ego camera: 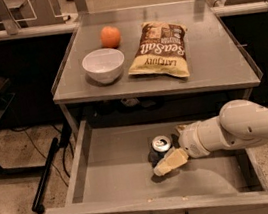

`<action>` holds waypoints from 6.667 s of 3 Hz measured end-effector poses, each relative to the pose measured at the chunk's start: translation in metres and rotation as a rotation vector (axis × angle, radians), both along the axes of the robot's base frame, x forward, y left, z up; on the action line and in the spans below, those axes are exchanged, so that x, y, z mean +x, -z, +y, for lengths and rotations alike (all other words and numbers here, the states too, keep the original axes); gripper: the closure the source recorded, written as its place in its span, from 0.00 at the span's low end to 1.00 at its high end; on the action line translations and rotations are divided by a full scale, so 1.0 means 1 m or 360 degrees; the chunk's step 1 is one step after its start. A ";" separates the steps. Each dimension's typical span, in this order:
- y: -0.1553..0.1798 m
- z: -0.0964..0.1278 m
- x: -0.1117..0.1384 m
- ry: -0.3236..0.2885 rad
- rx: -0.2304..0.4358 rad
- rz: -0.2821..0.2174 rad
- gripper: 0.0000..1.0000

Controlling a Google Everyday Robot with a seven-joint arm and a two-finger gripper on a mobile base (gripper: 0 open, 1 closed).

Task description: Pick pepsi can from top drawer and place on counter

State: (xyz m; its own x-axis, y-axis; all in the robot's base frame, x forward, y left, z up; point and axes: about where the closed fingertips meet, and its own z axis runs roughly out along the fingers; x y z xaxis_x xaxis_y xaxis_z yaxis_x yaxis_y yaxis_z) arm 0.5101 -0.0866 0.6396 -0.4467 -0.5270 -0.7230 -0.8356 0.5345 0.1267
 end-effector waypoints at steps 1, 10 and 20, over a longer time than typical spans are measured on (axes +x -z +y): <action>0.003 0.001 0.006 0.0005 -0.0002 0.0004 0.03; -0.164 -0.081 -0.038 0.0377 -0.0113 -0.0048 1.00; -0.233 -0.178 0.151 0.0884 -0.0170 -0.0227 1.00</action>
Offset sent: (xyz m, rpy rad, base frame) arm 0.0057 0.0012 -0.0031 -0.0014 0.0022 -0.0032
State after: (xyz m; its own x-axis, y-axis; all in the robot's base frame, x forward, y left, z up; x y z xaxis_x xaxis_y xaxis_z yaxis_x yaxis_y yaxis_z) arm 0.6611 -0.2650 0.8722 -0.5792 -0.3149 -0.7519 -0.4314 0.9011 -0.0451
